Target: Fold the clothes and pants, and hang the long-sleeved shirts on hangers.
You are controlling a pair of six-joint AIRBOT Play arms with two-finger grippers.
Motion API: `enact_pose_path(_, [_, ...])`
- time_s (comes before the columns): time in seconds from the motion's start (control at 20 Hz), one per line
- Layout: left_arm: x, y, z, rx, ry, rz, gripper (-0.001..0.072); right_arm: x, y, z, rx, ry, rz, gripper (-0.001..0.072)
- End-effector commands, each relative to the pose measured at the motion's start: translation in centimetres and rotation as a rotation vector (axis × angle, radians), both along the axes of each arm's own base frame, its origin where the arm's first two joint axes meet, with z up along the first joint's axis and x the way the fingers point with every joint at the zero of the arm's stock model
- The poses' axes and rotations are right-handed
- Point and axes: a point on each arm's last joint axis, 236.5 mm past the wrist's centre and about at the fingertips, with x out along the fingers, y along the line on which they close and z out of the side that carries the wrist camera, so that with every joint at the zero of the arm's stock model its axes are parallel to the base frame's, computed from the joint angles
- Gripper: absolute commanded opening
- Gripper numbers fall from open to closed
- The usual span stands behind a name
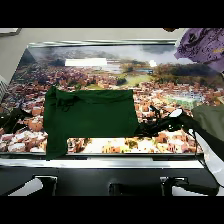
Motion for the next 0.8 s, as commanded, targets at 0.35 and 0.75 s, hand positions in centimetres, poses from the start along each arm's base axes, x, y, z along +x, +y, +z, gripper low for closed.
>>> enact_pose_path(0.35, [-3.6,-1.7,-6.4,-0.006,0.046,-0.043,0.0679,0.8,1.9,1.2,0.066,-0.004,-0.053,0.0032])
enact_pose_path(0.75, [-1.1,-1.8,-8.6,-0.027,-0.066,0.063,0.0678,1.3,2.0,3.2,0.071,-0.041,-0.078,0.0032])
